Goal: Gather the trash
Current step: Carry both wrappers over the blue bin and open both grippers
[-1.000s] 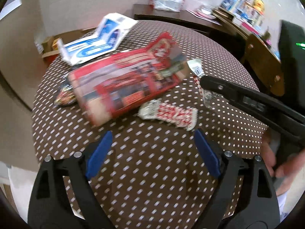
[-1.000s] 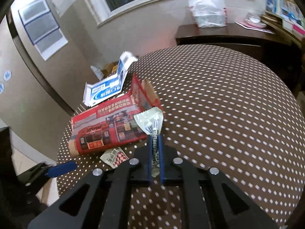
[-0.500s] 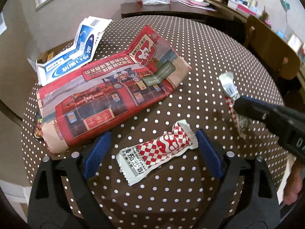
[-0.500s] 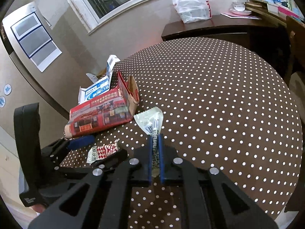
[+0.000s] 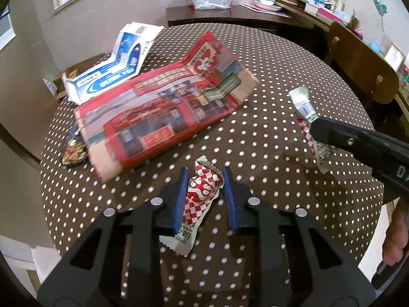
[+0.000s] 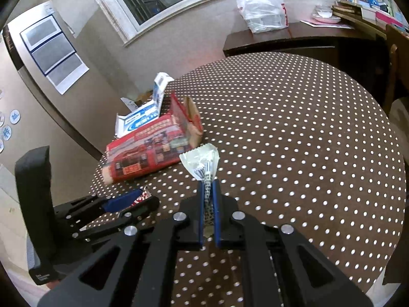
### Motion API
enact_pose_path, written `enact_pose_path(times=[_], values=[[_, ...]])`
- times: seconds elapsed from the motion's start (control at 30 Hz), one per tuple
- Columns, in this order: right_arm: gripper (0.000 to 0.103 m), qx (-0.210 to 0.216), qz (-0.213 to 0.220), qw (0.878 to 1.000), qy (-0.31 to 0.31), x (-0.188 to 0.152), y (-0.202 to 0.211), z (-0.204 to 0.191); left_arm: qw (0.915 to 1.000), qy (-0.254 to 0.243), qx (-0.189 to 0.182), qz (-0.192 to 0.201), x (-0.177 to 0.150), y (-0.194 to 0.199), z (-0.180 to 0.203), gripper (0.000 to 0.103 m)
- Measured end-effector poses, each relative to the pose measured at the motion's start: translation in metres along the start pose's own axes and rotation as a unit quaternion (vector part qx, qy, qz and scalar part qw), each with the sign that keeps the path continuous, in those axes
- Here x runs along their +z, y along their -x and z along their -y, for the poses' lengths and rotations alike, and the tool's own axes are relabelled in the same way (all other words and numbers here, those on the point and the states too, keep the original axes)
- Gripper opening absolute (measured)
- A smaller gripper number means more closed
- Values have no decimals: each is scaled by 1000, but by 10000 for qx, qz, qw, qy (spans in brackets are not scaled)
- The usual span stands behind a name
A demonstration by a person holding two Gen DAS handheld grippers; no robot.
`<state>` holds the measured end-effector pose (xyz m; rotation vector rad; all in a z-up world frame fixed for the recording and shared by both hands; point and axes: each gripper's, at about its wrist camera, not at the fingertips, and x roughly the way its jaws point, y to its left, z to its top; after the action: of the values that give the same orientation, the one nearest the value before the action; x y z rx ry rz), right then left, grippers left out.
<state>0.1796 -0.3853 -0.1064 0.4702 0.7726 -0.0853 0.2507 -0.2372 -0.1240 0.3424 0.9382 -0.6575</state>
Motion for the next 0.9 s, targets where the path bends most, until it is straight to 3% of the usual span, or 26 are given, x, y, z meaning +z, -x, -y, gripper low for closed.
enact_pose_path(times=[0.4, 0.9], values=[[7, 340, 3, 9980, 533, -14, 11, -63, 9977, 612, 52, 272, -28, 47, -39, 27], [7, 1166, -420, 9822, 1409, -41, -17, -182, 9833, 1548, 818, 507, -87, 105, -123, 27]])
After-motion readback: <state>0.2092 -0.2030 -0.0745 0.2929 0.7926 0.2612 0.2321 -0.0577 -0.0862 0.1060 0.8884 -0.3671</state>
